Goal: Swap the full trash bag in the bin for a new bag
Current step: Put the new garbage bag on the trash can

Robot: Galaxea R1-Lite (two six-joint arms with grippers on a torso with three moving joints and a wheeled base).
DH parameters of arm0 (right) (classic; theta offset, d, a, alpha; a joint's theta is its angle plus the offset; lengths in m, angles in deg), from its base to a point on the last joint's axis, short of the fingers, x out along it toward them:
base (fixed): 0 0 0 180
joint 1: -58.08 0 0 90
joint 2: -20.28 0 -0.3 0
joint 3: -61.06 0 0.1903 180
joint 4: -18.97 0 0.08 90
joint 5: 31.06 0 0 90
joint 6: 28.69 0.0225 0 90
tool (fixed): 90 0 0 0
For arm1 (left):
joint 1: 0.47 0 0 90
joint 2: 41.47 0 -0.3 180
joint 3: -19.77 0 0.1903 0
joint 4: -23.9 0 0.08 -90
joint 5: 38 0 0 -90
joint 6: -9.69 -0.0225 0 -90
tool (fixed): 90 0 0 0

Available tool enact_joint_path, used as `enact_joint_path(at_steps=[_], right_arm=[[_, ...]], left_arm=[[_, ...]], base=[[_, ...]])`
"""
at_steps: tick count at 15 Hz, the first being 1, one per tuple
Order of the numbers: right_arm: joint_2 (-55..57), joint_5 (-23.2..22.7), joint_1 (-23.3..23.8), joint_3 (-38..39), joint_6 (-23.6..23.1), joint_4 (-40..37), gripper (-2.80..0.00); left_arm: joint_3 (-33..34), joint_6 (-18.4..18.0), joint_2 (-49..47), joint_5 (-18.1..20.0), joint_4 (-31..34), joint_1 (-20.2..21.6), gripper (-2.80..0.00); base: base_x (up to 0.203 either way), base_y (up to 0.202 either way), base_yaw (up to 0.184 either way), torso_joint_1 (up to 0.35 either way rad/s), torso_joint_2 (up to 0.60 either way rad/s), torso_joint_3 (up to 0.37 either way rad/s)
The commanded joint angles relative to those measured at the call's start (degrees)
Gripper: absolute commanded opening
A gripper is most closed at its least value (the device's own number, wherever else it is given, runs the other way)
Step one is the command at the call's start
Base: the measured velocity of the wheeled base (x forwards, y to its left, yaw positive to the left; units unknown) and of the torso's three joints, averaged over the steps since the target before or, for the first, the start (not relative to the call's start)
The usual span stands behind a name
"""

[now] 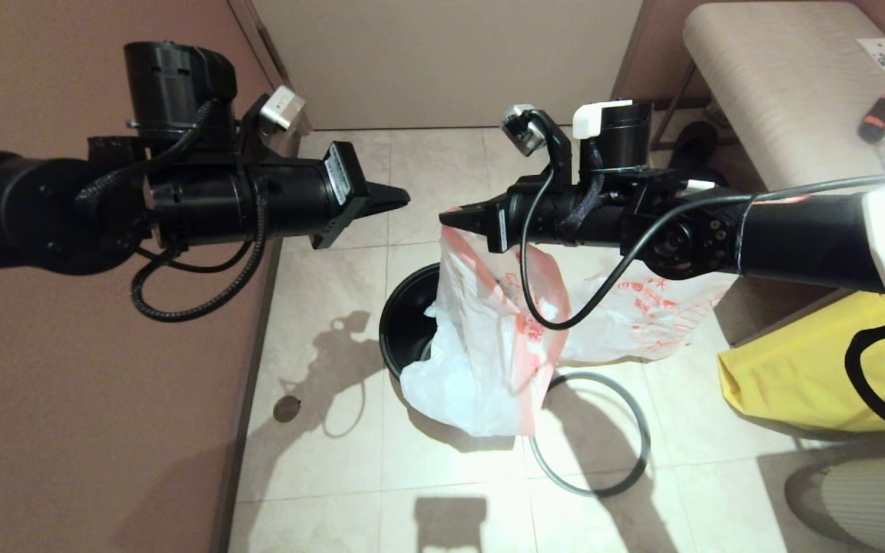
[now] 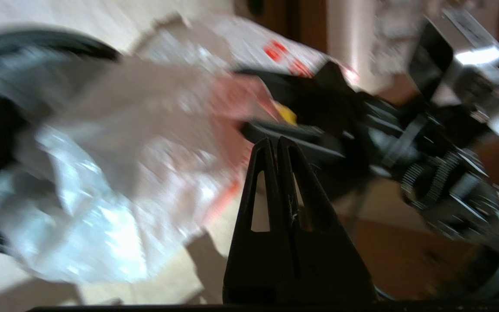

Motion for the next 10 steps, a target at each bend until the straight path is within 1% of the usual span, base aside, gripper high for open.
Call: enact_joint_path(at_steps=[1,3,4,5,6,8,9,10], right_arm=[[0.75,1.16,-0.16,0.02,-0.04,0.71,0.00],[1.35,1.89,-0.07,0.04,-0.04,2.12,0.00],[1.33,1.89,-0.07,0.04,-0.04,4.16,0.00],[1.33,1.89,0.01,0.04,-0.04,2.62,0.00],[1.43,1.90,0.40,0.30,-0.01,1.66,0.00],[1.52,1.89,1.16,0.40,0.69,1.63,0.00],[1.48,1.89,1.29,0.40,1.60,1.63,0.00],[1.41,1.83,1.75,0.40,3.49,1.78,0.00]], left_arm=[[-0.44,1.79,1.43,2.81,2.09,-0.98,-2.80],[-2.14,1.54,0.00,3.67,6.53,-2.02,-2.80],[-3.52,1.06,-0.75,3.73,8.99,-2.07,-2.80],[-5.94,0.13,-2.07,3.75,13.61,-2.03,-2.80],[-7.52,-0.72,-3.72,3.74,15.87,-1.92,-2.80],[-8.91,-1.44,-5.99,3.59,17.87,-1.83,-2.80],[-8.93,-1.48,-6.43,3.58,17.96,-2.00,-2.80],[-8.67,-1.50,-6.93,3.64,17.96,-2.48,-2.80]], base=[[0.000,0.000,0.000,0.000,0.00,0.000],[0.000,0.000,0.000,0.000,0.00,0.000],[0.000,0.000,0.000,0.000,0.00,0.000],[0.000,0.000,0.000,0.000,0.00,0.000],[0.000,0.000,0.000,0.000,0.00,0.000],[0.000,0.000,0.000,0.000,0.00,0.000],[0.000,0.000,0.000,0.000,0.00,0.000],[0.000,0.000,0.000,0.000,0.00,0.000]])
